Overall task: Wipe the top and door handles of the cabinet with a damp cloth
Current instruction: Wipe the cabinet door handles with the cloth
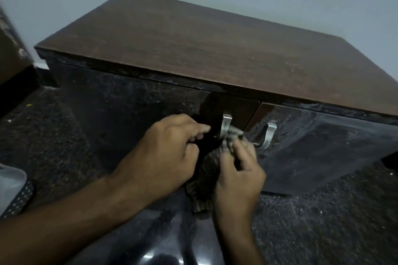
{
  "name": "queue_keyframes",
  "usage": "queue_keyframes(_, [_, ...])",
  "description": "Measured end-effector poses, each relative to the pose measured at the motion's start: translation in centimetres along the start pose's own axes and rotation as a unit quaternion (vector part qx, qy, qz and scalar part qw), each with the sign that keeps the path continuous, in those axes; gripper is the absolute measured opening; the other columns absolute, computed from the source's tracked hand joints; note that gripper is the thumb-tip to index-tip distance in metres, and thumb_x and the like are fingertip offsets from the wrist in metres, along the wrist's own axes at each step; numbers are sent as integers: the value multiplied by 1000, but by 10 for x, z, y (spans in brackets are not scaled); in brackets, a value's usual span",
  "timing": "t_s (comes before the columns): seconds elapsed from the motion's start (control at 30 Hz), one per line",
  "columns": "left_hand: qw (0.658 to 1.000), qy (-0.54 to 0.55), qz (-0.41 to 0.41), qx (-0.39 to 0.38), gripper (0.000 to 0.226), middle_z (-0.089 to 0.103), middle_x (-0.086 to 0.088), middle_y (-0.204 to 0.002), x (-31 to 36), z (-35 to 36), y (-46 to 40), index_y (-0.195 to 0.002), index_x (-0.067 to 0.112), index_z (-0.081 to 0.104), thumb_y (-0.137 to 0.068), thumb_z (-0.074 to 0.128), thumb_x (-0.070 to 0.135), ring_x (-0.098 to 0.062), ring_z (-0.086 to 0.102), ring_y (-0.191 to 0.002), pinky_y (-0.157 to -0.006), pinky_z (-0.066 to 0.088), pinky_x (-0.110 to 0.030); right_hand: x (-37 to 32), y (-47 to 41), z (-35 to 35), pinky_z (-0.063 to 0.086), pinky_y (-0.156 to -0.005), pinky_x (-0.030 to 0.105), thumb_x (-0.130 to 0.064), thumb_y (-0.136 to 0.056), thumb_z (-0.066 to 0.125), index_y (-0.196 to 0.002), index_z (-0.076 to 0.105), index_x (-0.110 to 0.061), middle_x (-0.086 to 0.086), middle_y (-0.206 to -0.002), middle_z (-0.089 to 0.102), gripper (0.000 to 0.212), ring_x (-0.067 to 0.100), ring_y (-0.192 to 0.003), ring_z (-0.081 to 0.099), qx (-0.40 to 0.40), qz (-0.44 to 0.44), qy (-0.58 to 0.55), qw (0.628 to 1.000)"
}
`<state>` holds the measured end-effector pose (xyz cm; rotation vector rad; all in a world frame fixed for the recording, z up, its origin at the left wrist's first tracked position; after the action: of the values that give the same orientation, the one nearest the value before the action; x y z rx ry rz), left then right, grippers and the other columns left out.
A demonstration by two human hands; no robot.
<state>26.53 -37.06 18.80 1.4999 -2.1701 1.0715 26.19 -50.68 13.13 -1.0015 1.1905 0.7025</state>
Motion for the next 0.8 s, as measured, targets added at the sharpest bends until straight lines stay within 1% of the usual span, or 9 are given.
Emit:
queue_keyframes(0.1, [1000, -9, 4, -17, 51, 62, 11, -105, 4, 7, 0, -121, 14, 67, -74, 47, 11, -1, 54, -95, -86, 42, -8, -12, -15, -5, 44, -62, 25, 1, -86, 55, -77, 68, -6, 18, -78, 58, 17, 8, -69, 51, -94, 25, 26, 995])
queue_keyframes(0.13, [1000, -10, 4, -21, 53, 60, 12, -107, 5, 8, 0, -124, 14, 65, -75, 46, 12, 0, 52, -98, -87, 41, -7, -12, -17, -7, 45, -63, 27, 2, -89, 55, -82, 71, -10, 17, -78, 62, 20, 10, -69, 52, -116, 42, 34, 992])
queue_keyframes(0.23, [1000, -14, 5, -20, 54, 59, 11, -110, 6, 9, 0, -126, 12, 63, -75, 45, 12, 0, 50, -101, -88, 41, -10, -17, -17, -12, 49, -59, 22, -7, -85, 56, -93, 75, -22, 5, -76, 70, 26, 6, -66, 58, -167, 70, 48, 982])
queue_keyframes(0.3, [1000, -16, 4, -15, 54, 59, 9, -111, 6, 8, -1, -126, 10, 62, -75, 45, 13, -3, 51, -103, -91, 45, -16, -20, -20, -13, 49, -56, 22, -9, -77, 53, -95, 77, -20, 2, -72, 69, 32, 9, -64, 58, -186, 111, -21, 976])
queue_keyframes(0.4, [1000, -21, 4, -13, 54, 59, 9, -112, 6, 8, -1, -128, 10, 61, -76, 45, 14, -2, 50, -103, -90, 46, -18, -18, -19, -15, 49, -52, 21, 6, -83, 48, -97, 76, -13, 1, -69, 67, 36, 8, -59, 57, -191, 167, -127, 959])
queue_keyframes(0.5, [1000, -24, 4, -20, 55, 59, 8, -114, 5, 9, 0, -129, 9, 59, -76, 45, 13, -1, 48, -105, -89, 42, -13, -14, -10, -17, 50, -52, 20, 11, -91, 43, -100, 77, -15, 2, -71, 68, 44, 8, -60, 60, -198, 201, -110, 953])
queue_keyframes(0.57, [999, -28, -1, -24, 55, 58, 9, -116, 4, 10, 1, -130, 10, 59, -77, 45, 13, 1, 45, -106, -91, 39, -11, -16, -12, -17, 49, -54, 23, 8, -90, 45, -98, 77, -14, 5, -74, 68, 39, 13, -64, 59, -197, 209, -112, 951])
queue_keyframes(0.67, [999, -35, -6, -28, 58, 54, 11, -121, 6, 10, -1, -133, 13, 56, -77, 43, 18, 2, 42, -109, -95, 38, -13, -19, -21, -12, 47, -58, 25, 3, -84, 52, -91, 77, -11, 5, -74, 65, 30, 14, -66, 56, -164, 178, -138, 960])
queue_keyframes(0.8, [999, -33, -9, -34, 60, 51, 12, -124, 7, 12, 0, -135, 15, 52, -77, 42, 19, 1, 41, -114, -98, 40, -15, -12, -14, -13, 52, -60, 25, 7, -94, 49, -94, 78, -17, 3, -79, 74, 38, 11, -66, 64, -160, 163, -80, 970])
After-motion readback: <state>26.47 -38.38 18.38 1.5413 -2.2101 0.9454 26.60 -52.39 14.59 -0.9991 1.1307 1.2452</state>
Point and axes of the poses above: each hand's wrist, its own y-axis away from the middle knuckle, its own z-axis out of the palm, x = y × z, the point moved 1 cm from there along -y, towards the middle knuckle
